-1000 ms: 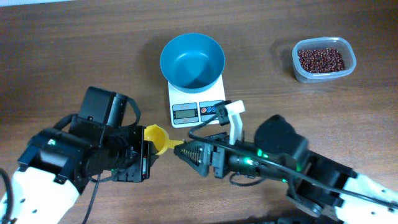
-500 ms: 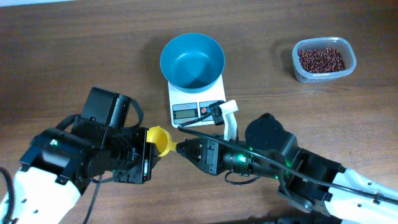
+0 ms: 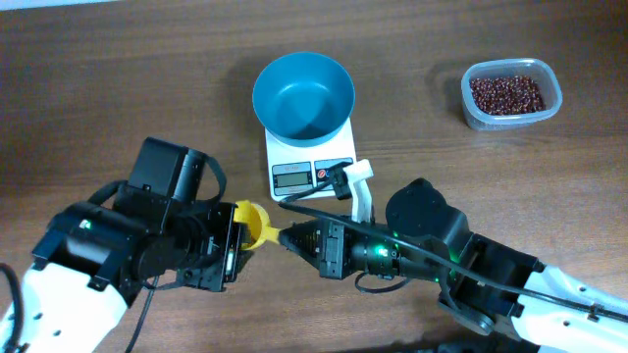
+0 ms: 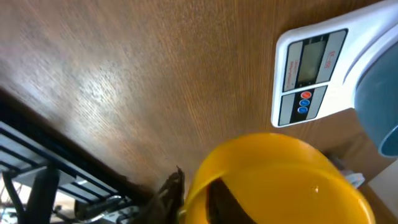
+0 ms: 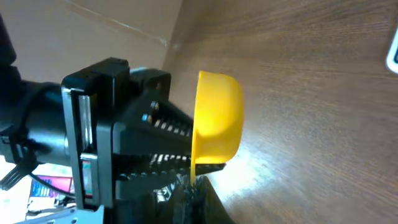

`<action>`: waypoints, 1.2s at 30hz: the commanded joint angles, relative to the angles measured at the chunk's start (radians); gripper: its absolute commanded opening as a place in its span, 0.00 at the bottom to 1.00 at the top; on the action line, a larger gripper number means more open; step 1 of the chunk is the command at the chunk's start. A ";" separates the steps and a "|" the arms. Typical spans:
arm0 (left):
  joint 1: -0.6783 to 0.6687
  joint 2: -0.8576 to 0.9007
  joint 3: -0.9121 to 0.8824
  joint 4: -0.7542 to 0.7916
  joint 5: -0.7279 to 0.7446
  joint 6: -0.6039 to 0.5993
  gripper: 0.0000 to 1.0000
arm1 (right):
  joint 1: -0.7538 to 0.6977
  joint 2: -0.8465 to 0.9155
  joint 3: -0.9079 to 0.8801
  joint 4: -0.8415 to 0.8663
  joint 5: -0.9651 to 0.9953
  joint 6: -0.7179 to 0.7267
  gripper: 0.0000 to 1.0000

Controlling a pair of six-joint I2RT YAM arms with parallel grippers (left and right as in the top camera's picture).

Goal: Scoop item into bowl and weigh 50g on scale
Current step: 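Open the left gripper and pull the scoop away with the right gripper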

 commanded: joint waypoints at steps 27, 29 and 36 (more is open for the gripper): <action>-0.003 0.002 0.009 0.002 -0.071 0.448 0.99 | 0.006 -0.653 0.016 -0.811 -0.116 -0.047 0.04; -0.003 0.002 0.009 0.002 -0.072 0.514 0.99 | 0.006 -0.656 0.016 -0.852 -0.154 -0.047 0.04; -0.003 0.002 0.009 0.002 -0.125 0.603 0.99 | 0.006 -0.656 0.016 -0.858 -0.240 -0.046 0.04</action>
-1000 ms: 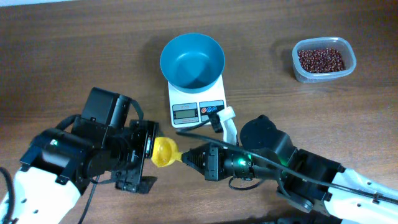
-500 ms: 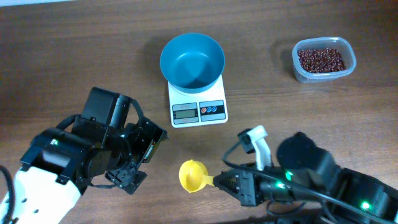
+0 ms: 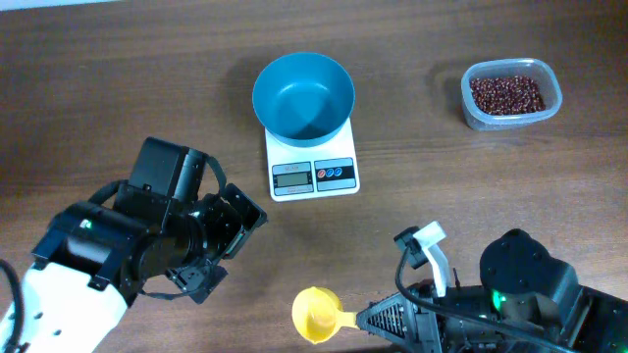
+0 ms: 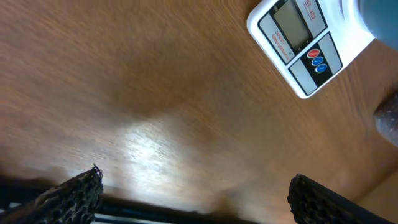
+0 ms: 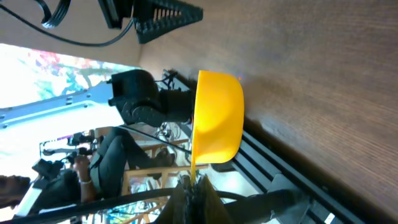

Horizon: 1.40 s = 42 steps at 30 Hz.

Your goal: Scoop item into bowl and weigh 50g on scale

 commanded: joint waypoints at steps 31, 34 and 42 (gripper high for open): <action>-0.002 0.000 0.009 0.116 -0.284 0.223 0.99 | 0.005 -0.008 0.004 0.130 0.451 -0.067 0.04; -0.002 0.000 0.009 0.171 -0.284 0.224 0.99 | 0.005 -0.008 0.004 0.126 0.557 -0.094 0.04; -0.003 0.000 0.009 0.175 -0.163 0.444 0.94 | 0.005 -0.008 0.017 0.126 0.781 -0.132 0.04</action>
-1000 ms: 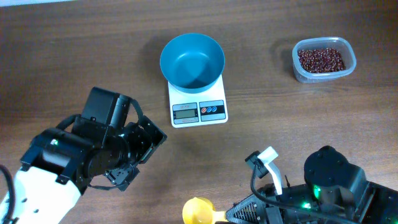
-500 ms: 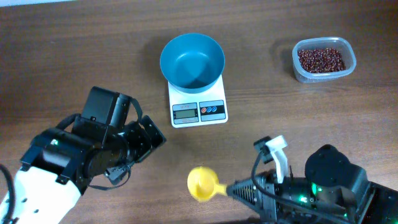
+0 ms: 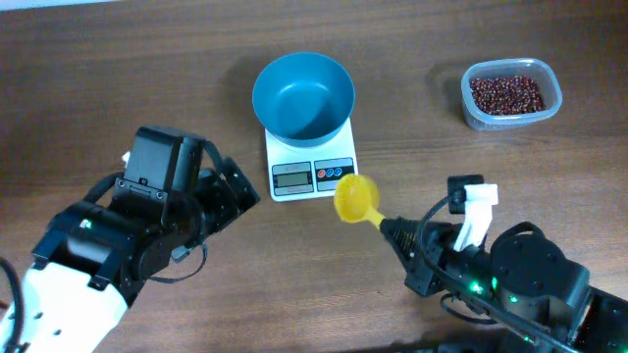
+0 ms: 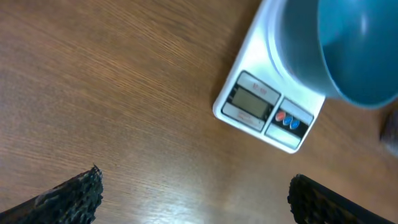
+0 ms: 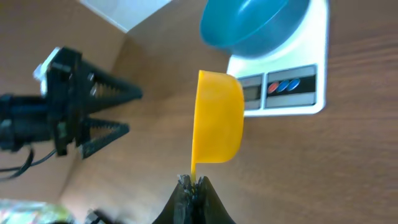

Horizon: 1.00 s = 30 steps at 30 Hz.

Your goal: Scoop item into bowl and weigh 50g on scale

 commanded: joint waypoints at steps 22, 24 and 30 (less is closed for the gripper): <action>-0.220 0.040 0.009 0.230 0.105 0.363 0.24 | 0.005 -0.009 0.422 -0.629 0.148 -0.085 0.04; -0.234 0.070 0.009 0.254 0.092 0.363 0.07 | 0.004 -0.009 0.426 -0.645 0.151 -0.085 0.04; -0.252 0.268 0.008 0.430 0.085 0.363 0.00 | 0.005 -0.009 0.426 -0.645 0.155 -0.085 0.04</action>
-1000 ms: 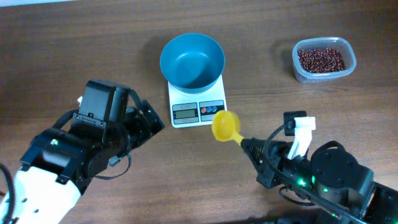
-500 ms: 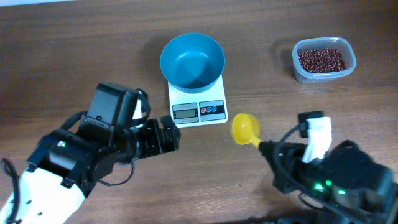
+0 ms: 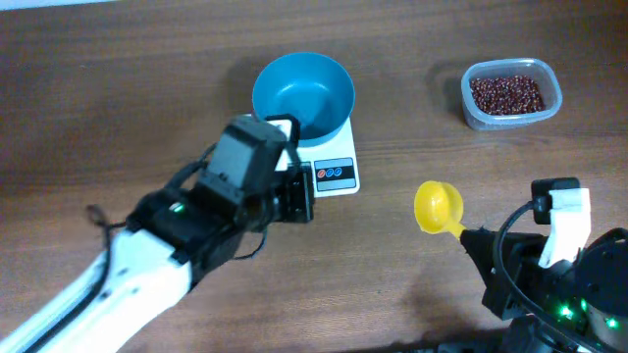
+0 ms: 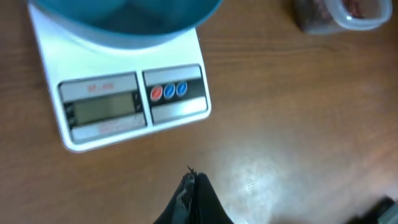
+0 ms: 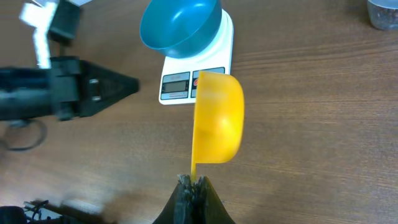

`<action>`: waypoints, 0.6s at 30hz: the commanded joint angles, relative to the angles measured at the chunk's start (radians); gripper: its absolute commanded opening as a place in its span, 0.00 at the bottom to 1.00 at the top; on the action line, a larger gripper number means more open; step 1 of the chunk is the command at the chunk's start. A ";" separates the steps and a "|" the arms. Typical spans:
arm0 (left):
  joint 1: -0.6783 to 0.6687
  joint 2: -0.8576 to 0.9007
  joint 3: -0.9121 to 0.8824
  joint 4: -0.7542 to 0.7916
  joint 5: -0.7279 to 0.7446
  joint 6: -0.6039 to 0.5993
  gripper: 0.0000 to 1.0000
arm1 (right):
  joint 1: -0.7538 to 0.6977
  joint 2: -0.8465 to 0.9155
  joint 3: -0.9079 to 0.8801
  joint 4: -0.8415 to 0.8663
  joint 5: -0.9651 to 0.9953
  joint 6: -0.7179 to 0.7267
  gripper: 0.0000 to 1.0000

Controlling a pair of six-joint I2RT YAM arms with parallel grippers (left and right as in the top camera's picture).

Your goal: Scoop item into bowl and weigh 50g on scale

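A blue bowl (image 3: pixel 303 95) stands empty on the white scale (image 3: pixel 336 175). At the back right a clear tub holds red beans (image 3: pixel 505 93). My right gripper (image 3: pixel 469 235) is shut on the handle of the yellow scoop (image 3: pixel 438 208), which hangs empty to the right of the scale. In the right wrist view the scoop (image 5: pixel 217 124) juts from the right gripper (image 5: pixel 193 182). My left gripper (image 3: pixel 302 196) is shut on nothing just in front of the scale's display. Its tip (image 4: pixel 191 180) points at the scale (image 4: pixel 134 102) below the bowl (image 4: pixel 124 15).
Bare wooden table (image 3: pixel 118 108) lies to the left and between scale and bean tub. The left arm's body (image 3: pixel 186 230) reaches in from the lower left. The right arm's base with a white tag (image 3: pixel 564 211) sits at the lower right.
My left gripper was open to the left of the scale; now it is shut and sits right in front of the display. The right gripper has carried the scoop from the scale's buttons further right.
First the scoop sat between both grippers in front of the scale. Then the left gripper was open and apart, the right one holding the scoop near the table's front edge. Later the scoop hung by the scale's buttons, and now it hangs right of the scale.
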 commanded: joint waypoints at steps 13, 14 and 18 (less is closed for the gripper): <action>-0.042 0.370 0.008 0.260 -0.211 0.010 0.00 | 0.005 -0.002 0.022 0.033 0.070 -0.011 0.04; -0.051 0.371 0.008 0.269 -0.241 0.010 0.00 | 0.005 -0.002 0.022 0.034 0.078 -0.011 0.04; -0.088 0.375 0.008 0.299 -0.323 0.009 0.00 | 0.004 -0.002 0.022 0.047 0.087 -0.011 0.04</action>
